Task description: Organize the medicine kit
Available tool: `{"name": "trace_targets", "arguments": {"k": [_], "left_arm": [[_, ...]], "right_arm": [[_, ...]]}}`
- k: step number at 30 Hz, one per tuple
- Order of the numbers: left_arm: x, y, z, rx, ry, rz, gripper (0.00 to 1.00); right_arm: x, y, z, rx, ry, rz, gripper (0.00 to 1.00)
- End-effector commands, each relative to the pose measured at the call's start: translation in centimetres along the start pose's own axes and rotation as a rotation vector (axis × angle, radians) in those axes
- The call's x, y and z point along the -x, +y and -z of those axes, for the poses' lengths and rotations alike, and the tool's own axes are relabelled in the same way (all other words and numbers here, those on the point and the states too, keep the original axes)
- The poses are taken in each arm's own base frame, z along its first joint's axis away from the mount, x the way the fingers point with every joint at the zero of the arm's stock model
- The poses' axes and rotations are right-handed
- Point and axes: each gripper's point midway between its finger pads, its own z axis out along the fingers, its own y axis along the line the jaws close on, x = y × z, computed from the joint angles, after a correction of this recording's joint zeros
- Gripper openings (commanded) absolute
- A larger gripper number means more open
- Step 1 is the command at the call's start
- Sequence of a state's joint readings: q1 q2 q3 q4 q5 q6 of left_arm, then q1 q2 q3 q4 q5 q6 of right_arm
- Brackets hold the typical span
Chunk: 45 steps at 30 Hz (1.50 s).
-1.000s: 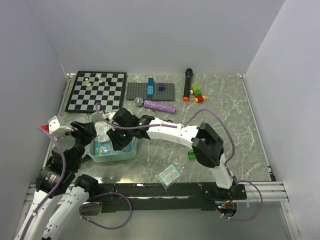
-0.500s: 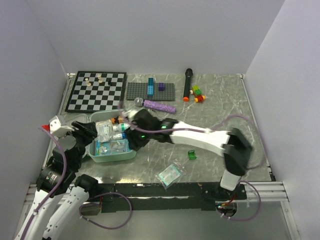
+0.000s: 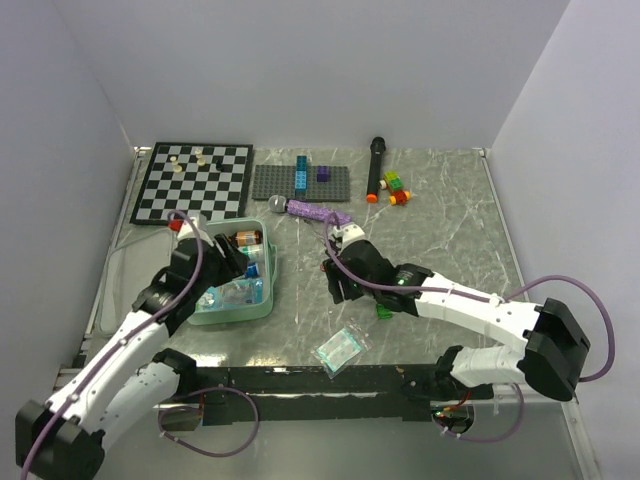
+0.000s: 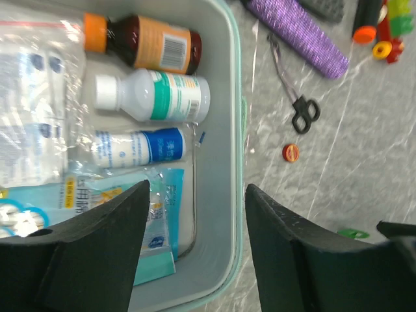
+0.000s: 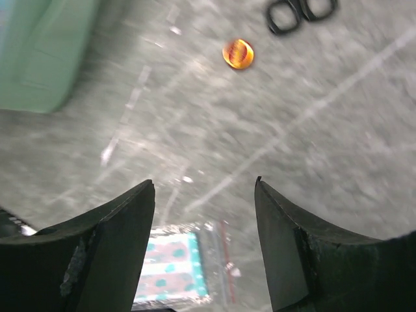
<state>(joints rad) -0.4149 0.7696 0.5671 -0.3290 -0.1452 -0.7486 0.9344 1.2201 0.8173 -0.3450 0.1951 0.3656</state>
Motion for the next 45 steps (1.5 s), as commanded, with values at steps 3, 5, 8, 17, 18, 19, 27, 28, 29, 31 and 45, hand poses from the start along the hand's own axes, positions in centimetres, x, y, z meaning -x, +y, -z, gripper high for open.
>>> {"name": "trace_targets", "arguments": {"k": [3,5,8,17,18,19,27,28,29,31,45], "left_arm": [[0.5,-4.6,-2.7,-0.146,0.017,-0.037,0.66],[-0.1,-5.1,-3.7,-0.132,0.047,-0.057,0.66],[-1.3,-5.8,-5.0,-0.113,0.079,-0.088,0.66],[-5.7,-5.9,-7.4,-0.033,0.202,-0.183,0.63],[-6.4,-5.8,-7.4,-0.036,0.217,-0.191,0.62],[-6.9,-6.0,-7.3,-0.046,0.229,-0.198,0.61],[-12.0,-8.6,-4.9,-0.165,0.301,-0.232,0.54],[-12.5,-9.1,-4.7,-0.179,0.310,-0.239,0.53],[-13.0,-9.6,-4.3,-0.194,0.319,-0.253,0.53],[-14.2,-10.6,-3.9,-0.217,0.342,-0.291,0.52],[-13.5,-12.2,-2.1,-0.189,0.272,-0.331,0.58]], "right_arm": [[0.1,-1.8,0.7,-0.059,-0.045,-0.082,0.72],[-0.3,-1.8,0.7,-0.040,-0.045,-0.089,0.73],[-0.7,-2.2,0.4,-0.048,-0.042,-0.088,0.76],[-0.4,-2.2,0.2,-0.044,-0.036,-0.084,0.77],[-0.5,-2.2,0.3,-0.045,-0.034,-0.080,0.77],[-0.4,-2.4,0.4,-0.049,-0.038,-0.081,0.77],[-0.9,-3.8,0.2,-0.097,-0.043,-0.088,0.77],[-1.1,-4.1,0.0,-0.111,-0.042,-0.097,0.77],[-1.2,-4.4,0.0,-0.123,-0.040,-0.113,0.77],[-1.3,-4.9,-0.2,-0.131,-0.045,-0.135,0.76],[0.6,-4.3,-3.4,-0.104,-0.020,-0.140,0.74]]}}
